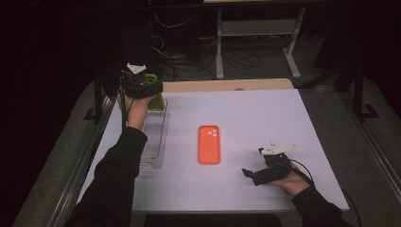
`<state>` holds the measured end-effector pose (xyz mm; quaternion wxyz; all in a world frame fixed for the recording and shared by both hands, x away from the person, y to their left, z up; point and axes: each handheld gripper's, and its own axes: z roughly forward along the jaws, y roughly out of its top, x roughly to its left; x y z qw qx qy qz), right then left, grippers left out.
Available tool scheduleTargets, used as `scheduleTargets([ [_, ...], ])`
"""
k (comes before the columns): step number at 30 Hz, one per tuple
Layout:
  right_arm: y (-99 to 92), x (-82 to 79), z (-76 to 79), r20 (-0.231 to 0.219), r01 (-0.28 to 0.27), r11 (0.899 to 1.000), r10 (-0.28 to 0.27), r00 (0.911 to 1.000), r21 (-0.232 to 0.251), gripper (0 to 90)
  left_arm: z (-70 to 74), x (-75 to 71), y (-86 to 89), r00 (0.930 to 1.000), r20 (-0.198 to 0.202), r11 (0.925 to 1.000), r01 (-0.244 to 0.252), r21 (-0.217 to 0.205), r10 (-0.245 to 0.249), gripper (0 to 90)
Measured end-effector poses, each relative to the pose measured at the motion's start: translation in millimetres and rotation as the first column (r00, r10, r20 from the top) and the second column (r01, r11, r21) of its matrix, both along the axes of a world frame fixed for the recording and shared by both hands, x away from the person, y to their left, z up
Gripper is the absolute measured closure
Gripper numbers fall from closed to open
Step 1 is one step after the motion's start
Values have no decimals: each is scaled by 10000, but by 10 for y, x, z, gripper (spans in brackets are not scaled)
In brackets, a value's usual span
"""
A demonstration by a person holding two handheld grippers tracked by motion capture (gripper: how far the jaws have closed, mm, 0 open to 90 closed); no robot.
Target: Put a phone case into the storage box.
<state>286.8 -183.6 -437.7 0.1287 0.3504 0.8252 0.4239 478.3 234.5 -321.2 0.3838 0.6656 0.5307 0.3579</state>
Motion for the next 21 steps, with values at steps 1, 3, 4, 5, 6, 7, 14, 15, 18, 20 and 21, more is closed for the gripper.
scheduleTargets([
  [1,0,1,-1,23,-20,10000,20,10000,-2,0,-14,15,-1,10000,-33,10000,-73,-28,73,137],
  [3,-1,0,-1,61,-83,10000,83,9999,-3,0,-50,51,-4,9997,-73,9997,-214,116,215,137],
  [4,-1,-4,2,22,-84,10000,84,10000,14,0,-80,75,-17,9992,-98,9991,-389,179,391,137],
  [5,-2,-5,3,38,-91,10000,91,10000,30,0,-109,99,-13,9988,-152,9981,-462,406,469,137],
  [6,-5,-5,6,34,-97,9999,97,9999,52,0,-131,116,-12,9984,-198,9980,-513,378,521,137],
  [7,-5,-6,6,29,-89,9999,89,10000,62,0,-152,130,-12,9977,-271,9976,-608,327,617,137],
  [14,-6,-7,10,45,-126,9999,126,9999,112,0,-297,238,-15,9934,-605,9948,-954,369,975,136],
  [15,-8,-5,10,90,-132,9999,131,9999,108,0,-314,250,-20,9926,-640,9942,-1004,389,1028,136],
  [18,-9,-7,11,15,-114,9998,113,9999,141,0,-373,288,-25,9905,-763,9930,-1120,371,1146,136],
  [20,-10,-8,10,-25,-116,9998,116,9999,164,0,-410,305,-25,9885,-877,9921,-1203,348,1229,136],
  [21,-10,-8,10,-21,-119,9998,120,9999,178,0,-421,313,-22,9887,-901,9926,-1171,335,1197,135],
])
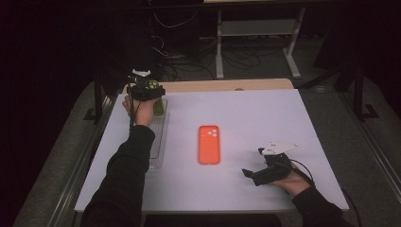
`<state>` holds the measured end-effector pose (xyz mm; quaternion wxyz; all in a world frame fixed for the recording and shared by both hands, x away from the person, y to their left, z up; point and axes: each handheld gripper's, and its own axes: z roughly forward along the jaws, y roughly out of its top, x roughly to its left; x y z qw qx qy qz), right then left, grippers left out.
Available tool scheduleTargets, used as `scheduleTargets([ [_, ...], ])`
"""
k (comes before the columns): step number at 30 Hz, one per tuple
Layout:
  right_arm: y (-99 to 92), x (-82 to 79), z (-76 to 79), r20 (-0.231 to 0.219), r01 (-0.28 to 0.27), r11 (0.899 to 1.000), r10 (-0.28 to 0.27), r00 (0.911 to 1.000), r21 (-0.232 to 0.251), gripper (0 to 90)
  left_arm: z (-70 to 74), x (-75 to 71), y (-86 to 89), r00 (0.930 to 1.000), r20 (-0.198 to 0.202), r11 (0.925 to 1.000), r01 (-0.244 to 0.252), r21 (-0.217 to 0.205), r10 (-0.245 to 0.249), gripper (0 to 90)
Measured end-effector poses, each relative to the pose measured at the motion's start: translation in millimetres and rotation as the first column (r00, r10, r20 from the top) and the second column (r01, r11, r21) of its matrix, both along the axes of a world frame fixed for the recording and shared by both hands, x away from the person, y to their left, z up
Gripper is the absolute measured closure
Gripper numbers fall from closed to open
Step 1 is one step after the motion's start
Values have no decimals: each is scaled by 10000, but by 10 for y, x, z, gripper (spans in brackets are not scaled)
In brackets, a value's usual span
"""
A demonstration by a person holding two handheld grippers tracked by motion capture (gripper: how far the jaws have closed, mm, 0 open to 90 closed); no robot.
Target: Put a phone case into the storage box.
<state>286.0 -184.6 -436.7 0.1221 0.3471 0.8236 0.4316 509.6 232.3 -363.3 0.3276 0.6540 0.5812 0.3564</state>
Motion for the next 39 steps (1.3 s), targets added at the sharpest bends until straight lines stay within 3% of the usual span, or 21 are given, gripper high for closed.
scheduleTargets([
  [7,-2,1,1,80,-32,10000,32,10000,8,0,-97,27,-26,9996,-293,9998,-51,182,57,134],
  [21,2,1,-1,35,-26,10000,26,10000,-17,0,-132,62,-21,9999,4,9999,-149,88,149,107],
  [32,5,0,-2,24,-43,10000,43,10000,-18,0,-133,70,1,10000,-53,9999,79,-72,-79,5],
  [39,2,1,2,74,-25,10000,25,10000,-7,0,-57,17,39,9982,-148,9983,581,24,-580,0],
])
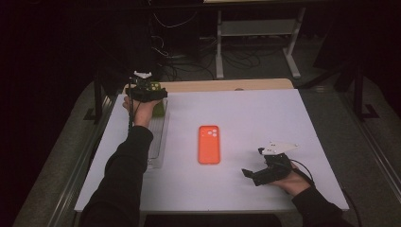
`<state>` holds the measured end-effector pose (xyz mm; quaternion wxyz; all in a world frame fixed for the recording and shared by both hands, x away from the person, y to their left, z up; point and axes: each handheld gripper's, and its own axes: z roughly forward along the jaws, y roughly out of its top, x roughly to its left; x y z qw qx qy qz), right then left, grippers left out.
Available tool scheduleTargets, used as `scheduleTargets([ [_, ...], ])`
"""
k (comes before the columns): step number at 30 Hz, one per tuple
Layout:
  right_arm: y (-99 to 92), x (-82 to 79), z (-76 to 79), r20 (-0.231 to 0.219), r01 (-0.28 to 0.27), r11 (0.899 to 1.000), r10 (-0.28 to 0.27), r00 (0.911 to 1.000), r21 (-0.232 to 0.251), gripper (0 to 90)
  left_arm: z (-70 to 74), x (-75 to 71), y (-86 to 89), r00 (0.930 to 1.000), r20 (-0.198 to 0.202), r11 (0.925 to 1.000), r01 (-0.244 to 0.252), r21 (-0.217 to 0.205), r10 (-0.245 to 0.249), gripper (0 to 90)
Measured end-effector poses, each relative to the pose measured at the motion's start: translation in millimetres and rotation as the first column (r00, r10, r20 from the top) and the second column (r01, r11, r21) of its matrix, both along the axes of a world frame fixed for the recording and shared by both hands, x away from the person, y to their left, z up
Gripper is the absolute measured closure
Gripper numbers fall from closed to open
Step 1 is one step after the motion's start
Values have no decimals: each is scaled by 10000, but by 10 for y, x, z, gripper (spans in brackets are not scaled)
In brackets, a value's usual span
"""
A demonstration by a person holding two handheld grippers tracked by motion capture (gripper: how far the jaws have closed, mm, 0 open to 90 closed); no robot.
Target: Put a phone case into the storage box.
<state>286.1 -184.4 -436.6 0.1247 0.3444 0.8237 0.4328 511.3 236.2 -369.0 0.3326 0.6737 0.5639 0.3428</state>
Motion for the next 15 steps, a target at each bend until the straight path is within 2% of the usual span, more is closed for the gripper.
scheduleTargets([
  [2,0,-1,0,4,1,10000,-1,10000,0,0,36,-25,28,9999,-34,9999,114,-83,-114,0],
  [4,0,-1,0,10,5,10000,-5,10000,1,0,78,-54,64,9997,-72,9997,245,7,-245,0],
  [6,0,0,1,17,14,10000,-14,10000,0,0,125,-100,97,9988,-116,9987,482,-183,-484,0],
  [9,-3,1,3,23,11,10000,-11,10000,-8,0,174,-199,102,9954,-229,9957,929,43,-928,0],
  [11,-3,9,8,24,15,10000,-15,10000,6,0,201,-286,105,9923,-310,9927,1206,83,-1203,0],
  [12,6,10,13,-17,87,9999,-87,10000,94,0,212,-333,102,9909,-287,9913,1312,-63,-1313,0],
  [15,13,23,26,28,97,9999,-97,9999,55,0,246,-470,77,9814,-427,9823,1874,-10,-1873,0],
])
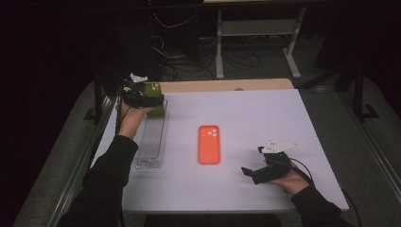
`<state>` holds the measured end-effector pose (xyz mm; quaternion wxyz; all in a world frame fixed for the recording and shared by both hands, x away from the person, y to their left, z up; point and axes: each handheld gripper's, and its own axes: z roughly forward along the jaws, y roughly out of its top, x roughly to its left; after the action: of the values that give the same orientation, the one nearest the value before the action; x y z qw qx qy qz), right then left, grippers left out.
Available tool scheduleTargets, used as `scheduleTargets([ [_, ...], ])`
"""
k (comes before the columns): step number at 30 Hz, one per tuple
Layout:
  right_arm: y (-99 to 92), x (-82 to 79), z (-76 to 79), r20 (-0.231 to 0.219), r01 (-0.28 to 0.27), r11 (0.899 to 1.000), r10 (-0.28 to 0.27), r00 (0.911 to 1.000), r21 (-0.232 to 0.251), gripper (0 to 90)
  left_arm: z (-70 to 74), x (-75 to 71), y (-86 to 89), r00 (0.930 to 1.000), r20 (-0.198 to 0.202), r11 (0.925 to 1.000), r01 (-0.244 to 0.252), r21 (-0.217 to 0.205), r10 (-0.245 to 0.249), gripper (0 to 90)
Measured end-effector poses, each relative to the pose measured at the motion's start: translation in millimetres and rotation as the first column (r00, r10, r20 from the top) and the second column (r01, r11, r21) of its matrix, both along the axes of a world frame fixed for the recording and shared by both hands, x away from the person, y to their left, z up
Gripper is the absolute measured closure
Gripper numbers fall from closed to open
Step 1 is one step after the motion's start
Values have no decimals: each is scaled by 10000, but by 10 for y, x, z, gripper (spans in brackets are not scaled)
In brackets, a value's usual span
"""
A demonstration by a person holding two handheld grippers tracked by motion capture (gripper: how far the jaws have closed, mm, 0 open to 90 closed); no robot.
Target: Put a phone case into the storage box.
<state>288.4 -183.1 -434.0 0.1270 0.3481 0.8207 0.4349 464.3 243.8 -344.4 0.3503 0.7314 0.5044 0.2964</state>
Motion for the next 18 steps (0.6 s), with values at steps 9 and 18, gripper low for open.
scheduleTargets([
  [9,21,-14,15,10,-54,10000,54,10000,-38,0,123,-356,-119,9841,-31,9823,1773,-606,-1778,0],
  [18,8,-20,22,-20,-32,10000,33,10000,67,0,123,-631,-301,9336,59,9248,3557,-1350,-3582,0],
])
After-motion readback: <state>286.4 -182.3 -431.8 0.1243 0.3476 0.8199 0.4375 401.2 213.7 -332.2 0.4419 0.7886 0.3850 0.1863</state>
